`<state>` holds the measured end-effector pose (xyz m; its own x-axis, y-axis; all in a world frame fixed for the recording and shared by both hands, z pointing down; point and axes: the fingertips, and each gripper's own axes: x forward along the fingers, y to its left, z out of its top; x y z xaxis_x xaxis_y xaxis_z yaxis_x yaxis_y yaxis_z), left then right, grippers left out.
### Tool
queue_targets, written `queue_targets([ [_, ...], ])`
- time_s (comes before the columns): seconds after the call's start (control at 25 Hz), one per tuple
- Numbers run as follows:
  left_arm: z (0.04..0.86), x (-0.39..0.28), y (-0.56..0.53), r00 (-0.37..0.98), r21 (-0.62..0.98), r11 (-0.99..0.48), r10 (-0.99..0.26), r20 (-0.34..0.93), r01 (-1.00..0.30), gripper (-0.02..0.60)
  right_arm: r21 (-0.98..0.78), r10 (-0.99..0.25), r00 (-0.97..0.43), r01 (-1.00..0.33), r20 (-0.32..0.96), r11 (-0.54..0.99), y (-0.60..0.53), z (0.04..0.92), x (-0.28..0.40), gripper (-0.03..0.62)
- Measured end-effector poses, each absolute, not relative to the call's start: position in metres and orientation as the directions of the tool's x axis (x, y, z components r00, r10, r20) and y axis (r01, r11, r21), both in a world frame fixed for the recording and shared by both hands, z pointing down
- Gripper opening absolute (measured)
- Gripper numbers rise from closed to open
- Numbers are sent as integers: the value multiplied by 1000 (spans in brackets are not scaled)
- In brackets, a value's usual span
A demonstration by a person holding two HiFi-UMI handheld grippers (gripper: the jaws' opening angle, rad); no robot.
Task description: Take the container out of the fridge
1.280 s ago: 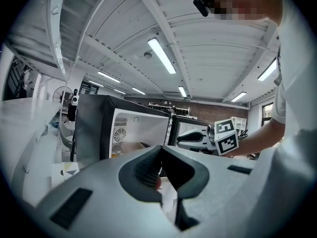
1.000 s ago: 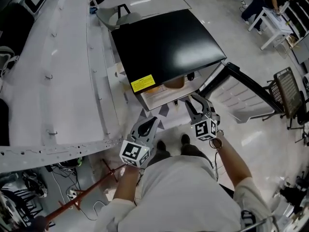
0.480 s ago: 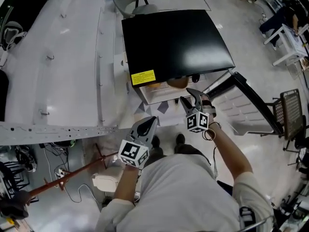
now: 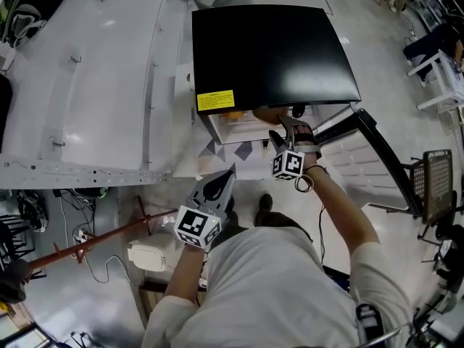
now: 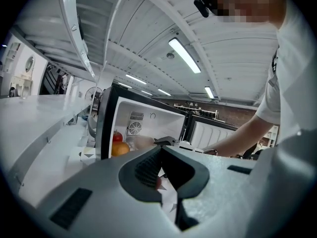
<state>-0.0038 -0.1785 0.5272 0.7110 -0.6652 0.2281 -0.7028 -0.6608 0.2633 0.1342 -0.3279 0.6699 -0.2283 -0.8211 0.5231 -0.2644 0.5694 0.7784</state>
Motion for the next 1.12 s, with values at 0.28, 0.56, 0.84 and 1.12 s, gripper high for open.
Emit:
queue_targets([
  [0.28, 531, 3, -176, 690, 275, -634, -688, 226, -723, 2, 822, -830, -190, -142, 524, 552, -342, 693, 128, 344],
  [0.56, 541, -7, -171, 653, 289, -589, -717, 243, -754, 2, 875, -872, -152, -74, 465, 479, -361, 704, 132, 382],
  [0.84, 543, -11, -168, 634, 294, -566, -733, 248, -770, 2, 894, -886, -181, -63, 428, 445, -357, 700, 132, 265],
  [1.12, 536, 0, -168, 646, 288, -583, -728, 230, -760, 2, 894, -881, -237, -91, 409, 439, -336, 684, 127, 258],
])
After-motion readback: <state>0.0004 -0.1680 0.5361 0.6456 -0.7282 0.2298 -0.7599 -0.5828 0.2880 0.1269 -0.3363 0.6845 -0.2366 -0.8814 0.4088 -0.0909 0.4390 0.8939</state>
